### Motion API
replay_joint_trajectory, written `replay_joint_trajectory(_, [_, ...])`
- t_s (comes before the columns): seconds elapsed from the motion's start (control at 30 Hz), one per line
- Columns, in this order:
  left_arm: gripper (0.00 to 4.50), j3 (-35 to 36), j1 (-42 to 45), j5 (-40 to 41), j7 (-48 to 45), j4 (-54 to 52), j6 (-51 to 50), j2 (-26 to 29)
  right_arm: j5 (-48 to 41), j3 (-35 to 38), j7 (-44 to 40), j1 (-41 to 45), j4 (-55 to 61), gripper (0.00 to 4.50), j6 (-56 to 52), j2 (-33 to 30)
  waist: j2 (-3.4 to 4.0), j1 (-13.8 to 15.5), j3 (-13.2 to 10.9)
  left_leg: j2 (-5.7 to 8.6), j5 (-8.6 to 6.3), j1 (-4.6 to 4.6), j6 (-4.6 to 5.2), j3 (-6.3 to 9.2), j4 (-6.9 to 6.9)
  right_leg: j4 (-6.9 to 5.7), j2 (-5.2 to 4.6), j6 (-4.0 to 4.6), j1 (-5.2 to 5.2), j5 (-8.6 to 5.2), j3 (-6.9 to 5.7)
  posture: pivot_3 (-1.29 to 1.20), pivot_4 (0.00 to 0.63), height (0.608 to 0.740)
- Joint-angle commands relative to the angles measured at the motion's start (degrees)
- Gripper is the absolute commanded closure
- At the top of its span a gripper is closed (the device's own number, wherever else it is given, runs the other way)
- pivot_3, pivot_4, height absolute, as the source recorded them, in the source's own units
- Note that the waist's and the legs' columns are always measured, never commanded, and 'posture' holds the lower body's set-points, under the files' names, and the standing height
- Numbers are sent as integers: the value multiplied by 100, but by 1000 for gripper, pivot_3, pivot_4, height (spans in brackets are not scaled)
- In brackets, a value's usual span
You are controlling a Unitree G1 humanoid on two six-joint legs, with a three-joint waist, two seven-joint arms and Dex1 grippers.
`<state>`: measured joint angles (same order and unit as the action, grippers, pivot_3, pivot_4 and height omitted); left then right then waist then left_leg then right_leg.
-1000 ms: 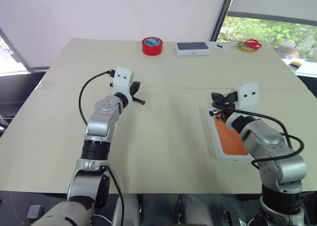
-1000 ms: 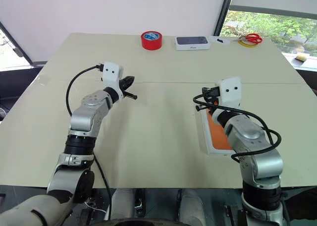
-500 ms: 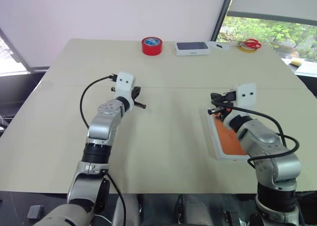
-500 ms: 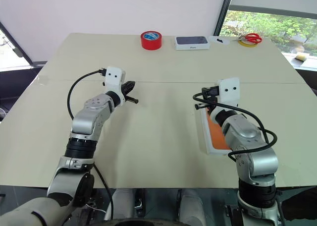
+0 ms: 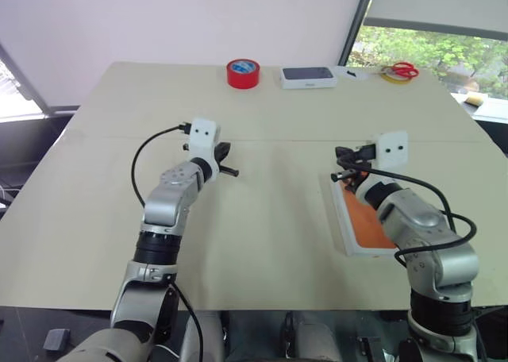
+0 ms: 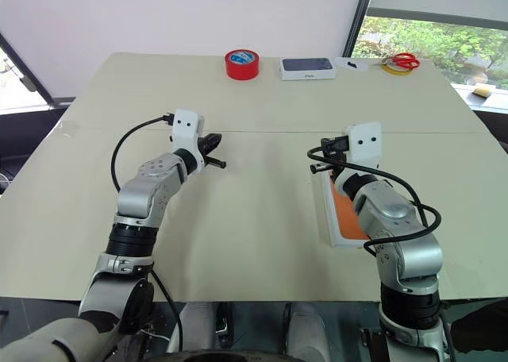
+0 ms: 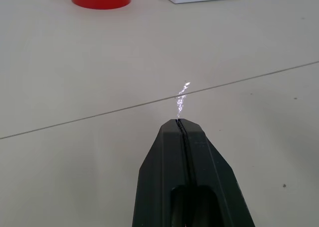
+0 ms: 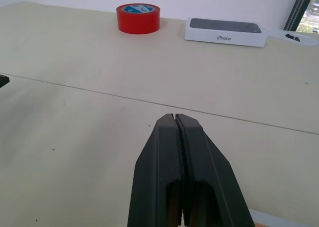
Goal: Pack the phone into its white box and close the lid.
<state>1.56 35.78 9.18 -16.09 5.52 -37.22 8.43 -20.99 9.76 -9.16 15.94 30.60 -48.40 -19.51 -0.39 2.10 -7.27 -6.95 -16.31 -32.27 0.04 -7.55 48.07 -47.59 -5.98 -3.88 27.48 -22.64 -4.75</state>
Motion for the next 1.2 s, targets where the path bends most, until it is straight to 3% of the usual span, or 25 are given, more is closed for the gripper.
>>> replay_joint_trajectory(0.03, [4500,52,115,160,-61,-305,-34,-2,-24,70,6,81,91,4444,112,26,0,0,0,0,0,0,0,0,0,0,0,0,0,0,0,0,150,637])
replay_joint_trajectory(0.23, [4500,-37,194,229,-31,-324,-84,-41,-36,93,16,43,128,4444,92,41,0,-3,0,0,-20,4,33,5,-4,-4,-6,29,3,-17,0,0,150,637])
replay_joint_trajectory(0.3, [4500,-93,181,209,-42,-337,-99,-38,-32,98,19,35,135,4444,89,45,-6,-2,1,16,-29,4,48,2,3,-70,-40,145,31,-78,1,0,150,637])
replay_joint_trajectory(0.37, [4500,-117,179,197,-45,-314,-92,-41,-28,101,31,32,141,4444,83,52,-11,-1,4,32,-31,-17,53,-13,10,-109,-63,163,75,-88,8,0,150,637])
replay_joint_trajectory(1.03, [4500,-368,-176,104,-53,-618,-156,13,-16,159,190,-386,576,4444,145,130,-25,7,12,37,-14,-23,25,-25,18,-120,-69,117,72,-68,-3,0,150,637])
replay_joint_trajectory(1.2, [4500,-290,-104,56,242,-600,-37,-178,-86,333,-77,-144,158,4444,176,-158,-24,-7,11,33,-8,-22,16,-25,8,-67,-64,23,57,-18,-8,0,150,637])
